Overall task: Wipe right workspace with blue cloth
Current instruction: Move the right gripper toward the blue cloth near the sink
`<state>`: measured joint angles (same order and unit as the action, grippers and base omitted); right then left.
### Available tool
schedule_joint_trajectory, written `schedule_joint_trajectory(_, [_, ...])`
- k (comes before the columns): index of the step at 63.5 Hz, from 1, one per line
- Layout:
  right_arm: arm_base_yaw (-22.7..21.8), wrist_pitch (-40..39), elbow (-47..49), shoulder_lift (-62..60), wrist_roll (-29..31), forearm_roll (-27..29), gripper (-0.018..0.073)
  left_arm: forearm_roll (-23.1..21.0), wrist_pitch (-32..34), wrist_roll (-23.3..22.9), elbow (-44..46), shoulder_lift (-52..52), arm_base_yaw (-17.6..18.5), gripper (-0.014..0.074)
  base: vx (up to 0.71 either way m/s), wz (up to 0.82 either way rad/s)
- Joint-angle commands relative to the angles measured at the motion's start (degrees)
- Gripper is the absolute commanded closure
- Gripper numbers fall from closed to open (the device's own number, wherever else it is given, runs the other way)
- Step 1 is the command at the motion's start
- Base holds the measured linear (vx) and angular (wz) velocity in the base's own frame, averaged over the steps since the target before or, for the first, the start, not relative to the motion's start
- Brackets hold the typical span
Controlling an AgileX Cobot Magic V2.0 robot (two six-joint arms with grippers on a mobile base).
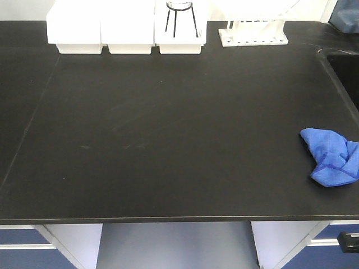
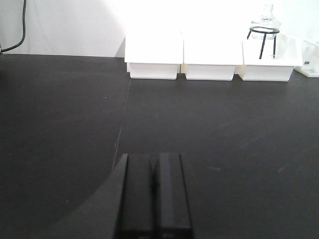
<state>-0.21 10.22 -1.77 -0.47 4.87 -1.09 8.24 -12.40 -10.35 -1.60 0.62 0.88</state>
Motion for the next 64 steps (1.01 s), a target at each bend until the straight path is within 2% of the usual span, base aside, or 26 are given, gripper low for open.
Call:
schedule_joint_trajectory(1, [-0.3, -4.8, -1.0, -0.6, 0.0, -0.2, 0.0567, 0.1, 4.7, -0.5, -1.7, 1.0, -0.3, 0.0602, 0.0, 0.0])
schedule_joint_trajectory(52, [-0.3, -4.9, -1.0, -0.6, 0.0, -0.2, 0.0567, 0.1, 4.7, -0.5, -1.7, 1.0, -0.3, 0.0602, 0.0, 0.0])
schedule_joint_trajectory(60, [-0.3, -5.1, -1.0, -0.6, 6.0, -6.6, 0.0567, 0.1, 4.7, -0.5, -1.7, 1.0, -0.3, 0.0602, 0.0, 0.0])
schedule_joint_trajectory(64, [-0.3, -5.4, -1.0, -0.6, 7.4, -8.0, 0.0567, 0.1, 4.7, -0.5, -1.7, 1.0, -0.3, 0.0602, 0.0, 0.0])
